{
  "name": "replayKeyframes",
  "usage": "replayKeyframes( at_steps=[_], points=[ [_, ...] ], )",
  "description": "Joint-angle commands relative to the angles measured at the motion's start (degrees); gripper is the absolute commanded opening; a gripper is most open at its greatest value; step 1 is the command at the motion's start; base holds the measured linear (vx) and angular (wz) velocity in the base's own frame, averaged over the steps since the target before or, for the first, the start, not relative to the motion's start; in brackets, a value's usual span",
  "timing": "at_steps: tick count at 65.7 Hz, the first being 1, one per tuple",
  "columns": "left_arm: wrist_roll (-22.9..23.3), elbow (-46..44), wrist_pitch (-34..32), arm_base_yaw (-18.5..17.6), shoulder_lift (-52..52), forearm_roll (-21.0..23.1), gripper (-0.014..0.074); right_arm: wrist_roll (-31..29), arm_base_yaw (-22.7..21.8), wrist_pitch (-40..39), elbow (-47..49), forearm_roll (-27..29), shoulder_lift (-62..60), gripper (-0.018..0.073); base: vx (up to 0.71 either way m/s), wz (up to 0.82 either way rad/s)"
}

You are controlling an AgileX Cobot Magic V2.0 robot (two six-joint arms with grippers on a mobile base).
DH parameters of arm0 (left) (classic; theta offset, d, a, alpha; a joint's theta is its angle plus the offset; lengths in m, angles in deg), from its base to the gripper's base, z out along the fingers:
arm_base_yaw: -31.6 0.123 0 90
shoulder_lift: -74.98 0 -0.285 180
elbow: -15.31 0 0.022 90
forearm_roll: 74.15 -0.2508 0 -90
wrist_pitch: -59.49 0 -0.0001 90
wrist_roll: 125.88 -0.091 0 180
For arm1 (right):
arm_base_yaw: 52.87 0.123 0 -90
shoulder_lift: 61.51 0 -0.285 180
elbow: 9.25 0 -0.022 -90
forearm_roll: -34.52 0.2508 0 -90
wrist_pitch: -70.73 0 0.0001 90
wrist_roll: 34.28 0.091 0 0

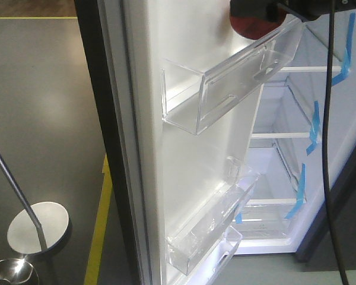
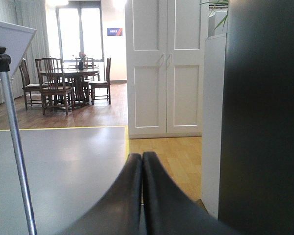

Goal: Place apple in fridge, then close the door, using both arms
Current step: 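Raise the right gripper with the apple over the upper door bin, then lower the apple into the upper door bin and open the right gripper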

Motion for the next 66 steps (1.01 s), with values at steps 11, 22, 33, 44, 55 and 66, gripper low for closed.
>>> replayKeyframes(
  at_steps=[11,22,33,44,55,66],
  points=[
    [0.1,1.5,-4.4,-0.5,0.1,0.5,-0.0006,0.1,0.2,-1.2,2.0,1.5,-1.9,0.0277,0.0,0.0],
    [0.1,1.5,-4.4,-0.5,0.1,0.5,-0.0006,1.6,0.2,-1.4,2.0,1.5,-1.9,0.0463,0.0,0.0],
    [0.1,1.5,-4.4,-0.5,0.1,0.5,-0.0006,3.2,0.2,-1.5,2.0,1.5,-1.9,0.0616,0.0,0.0],
    [0.1,1.5,-4.4,-0.5,0.1,0.5,-0.0006,3.3,0.2,-1.5,2.0,1.4,-1.9,0.0664,0.0,0.0],
    [0.1,1.5,-4.4,-0.5,0.1,0.5,-0.0006,3.3,0.2,-1.5,2.0,1.4,-1.9,0.0657,0.0,0.0],
    [0.1,1.5,-4.4,-0.5,0.1,0.5,-0.0006,3.1,0.2,-1.5,2.1,1.4,-2.5,0.065,0.0,0.0]
  ],
)
